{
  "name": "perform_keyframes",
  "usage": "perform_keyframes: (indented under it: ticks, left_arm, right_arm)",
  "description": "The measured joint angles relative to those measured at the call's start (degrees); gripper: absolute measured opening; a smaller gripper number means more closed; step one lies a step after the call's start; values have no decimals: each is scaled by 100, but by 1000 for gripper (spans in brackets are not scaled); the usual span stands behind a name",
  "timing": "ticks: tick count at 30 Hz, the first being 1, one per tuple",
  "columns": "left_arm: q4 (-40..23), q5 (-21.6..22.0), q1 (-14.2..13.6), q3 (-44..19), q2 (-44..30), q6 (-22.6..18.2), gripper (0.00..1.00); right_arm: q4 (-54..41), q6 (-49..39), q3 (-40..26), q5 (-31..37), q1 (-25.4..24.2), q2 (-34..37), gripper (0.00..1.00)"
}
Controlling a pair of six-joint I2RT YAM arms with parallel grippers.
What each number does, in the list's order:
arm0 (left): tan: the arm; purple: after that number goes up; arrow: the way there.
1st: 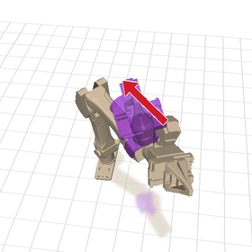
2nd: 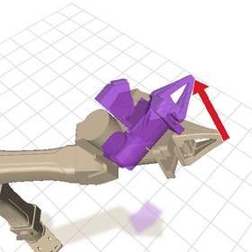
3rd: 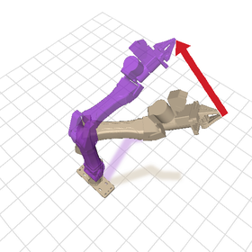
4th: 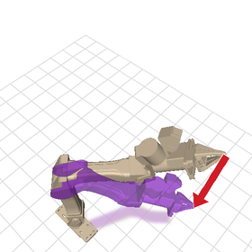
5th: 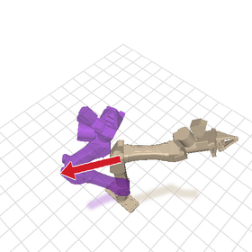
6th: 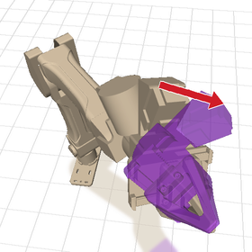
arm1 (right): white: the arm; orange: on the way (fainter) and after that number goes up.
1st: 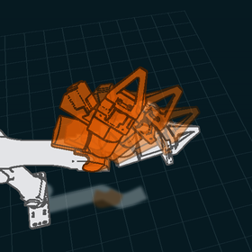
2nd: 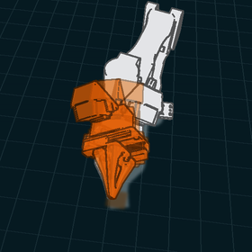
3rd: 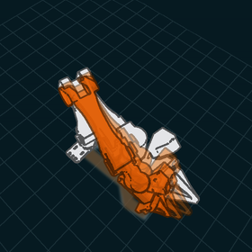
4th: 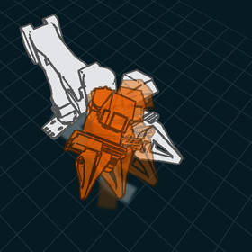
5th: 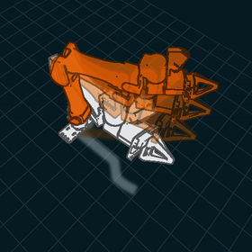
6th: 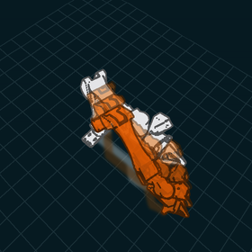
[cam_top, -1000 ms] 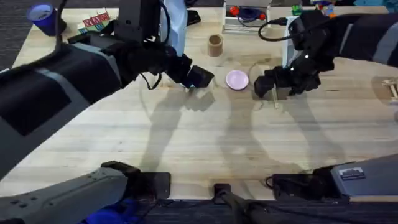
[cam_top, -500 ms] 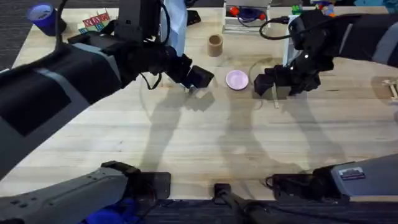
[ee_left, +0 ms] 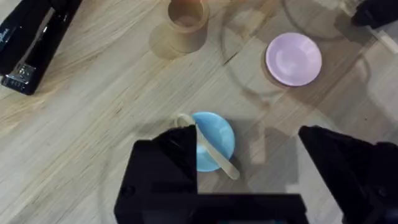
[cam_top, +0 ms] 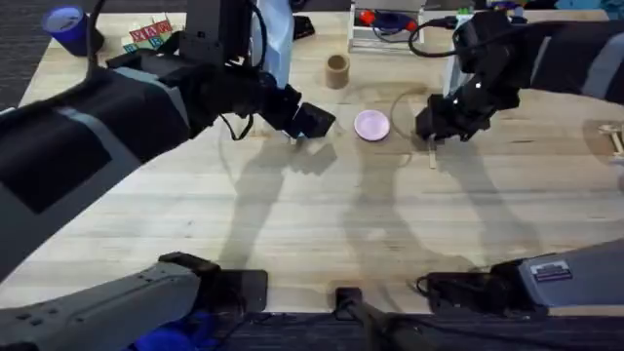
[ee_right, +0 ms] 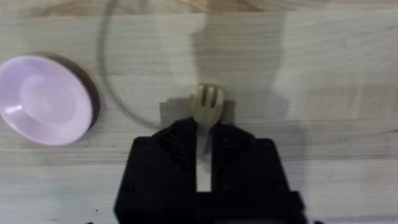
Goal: Pick up a utensil and set it on the pink plate, then put the other utensil in the container.
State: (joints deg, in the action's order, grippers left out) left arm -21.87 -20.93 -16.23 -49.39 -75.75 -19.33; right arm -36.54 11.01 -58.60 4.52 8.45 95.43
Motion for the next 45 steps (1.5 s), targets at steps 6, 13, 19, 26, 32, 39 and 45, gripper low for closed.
perform_keyframes:
  ticks: [6,13,19,26,32,39,45]
  left_arm:
    - [0,0,0,0,0,-1,992]
    - [0,0,0,0,0,0,993]
    - [0,0,0,0,0,0,993]
    - [0,0,0,0,0,0,993]
    - [0,0,0,0,0,0,993]
    - [0,0,0,0,0,-2,993]
    - [0,0,0,0,0,-2,993]
  right_arm:
    - [9,13,-19,84,-11,6,34]
    - [7,13,-22,84,-11,6,34]
    - [2,13,-23,84,-11,6,33]
    - [-308,-77,-226,60,-11,117,31]
    - [-610,-485,-539,20,-11,132,31]
    - [-578,-1343,-1565,17,-9,-205,31]
    - [-189,-2143,-2119,-397,-9,-490,31]
